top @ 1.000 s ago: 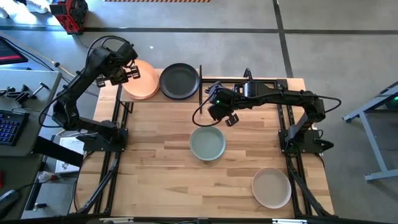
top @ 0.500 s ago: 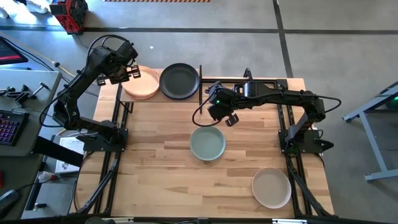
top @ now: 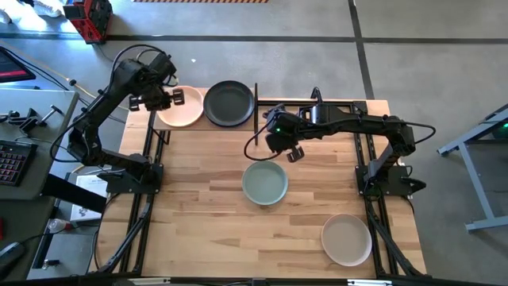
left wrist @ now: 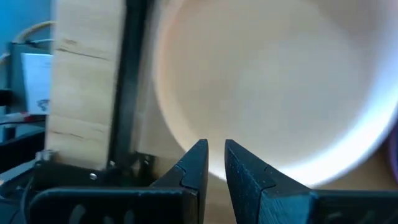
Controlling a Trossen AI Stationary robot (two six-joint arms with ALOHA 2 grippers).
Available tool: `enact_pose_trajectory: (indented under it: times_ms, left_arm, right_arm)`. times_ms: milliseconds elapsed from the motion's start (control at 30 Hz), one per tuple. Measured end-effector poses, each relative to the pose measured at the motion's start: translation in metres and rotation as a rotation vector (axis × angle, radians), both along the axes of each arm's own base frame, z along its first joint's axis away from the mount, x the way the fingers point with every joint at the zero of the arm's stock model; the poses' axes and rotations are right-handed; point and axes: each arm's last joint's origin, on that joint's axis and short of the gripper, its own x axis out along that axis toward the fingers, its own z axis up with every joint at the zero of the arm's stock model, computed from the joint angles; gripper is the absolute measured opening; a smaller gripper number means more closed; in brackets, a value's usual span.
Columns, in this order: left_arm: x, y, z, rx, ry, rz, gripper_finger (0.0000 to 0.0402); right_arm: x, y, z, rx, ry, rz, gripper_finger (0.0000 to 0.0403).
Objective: Place and stack plates onto a shelf
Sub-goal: Stack the gray plate on top of the light orange plate on the shelf
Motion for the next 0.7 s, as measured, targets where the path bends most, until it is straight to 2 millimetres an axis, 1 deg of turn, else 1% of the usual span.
enact_pose_trajectory:
  times_ms: [100,233,333,433,500,567,700]
  left_arm:
    - [0.008,-0.007,0.001,-0.023,-0.037,-0.066,0.0044]
    - [0.023,-0.018,0.001,-0.013,-0.042,-0.160,0.0044]
    - [0.039,-0.026,0.002,0.023,-0.071,-0.247,0.0044]
    - [0.057,-0.037,0.004,0.069,-0.114,-0.349,0.0044]
    - [0.069,-0.046,0.005,0.101,-0.143,-0.431,0.0044]
    - [0.079,-0.054,0.006,0.123,-0.167,-0.503,0.0044]
    - [0.090,-0.073,0.006,0.121,-0.180,-0.619,0.0044]
  right_arm:
    - [-0.004,-0.005,-0.003,0.113,0.010,-0.089,0.0137]
    - [-0.012,-0.017,-0.008,0.291,0.043,-0.274,0.0137]
    - [-0.020,-0.023,-0.011,0.425,0.075,-0.437,0.0137]
    - [-0.026,-0.026,-0.013,0.521,0.109,-0.594,0.0137]
    - [-0.030,-0.024,-0.014,0.555,0.143,-0.666,0.0137]
    - [-0.032,-0.019,-0.014,0.561,0.168,-0.701,0.0137]
    - [-0.031,-0.001,-0.015,0.564,0.192,-0.693,0.0137]
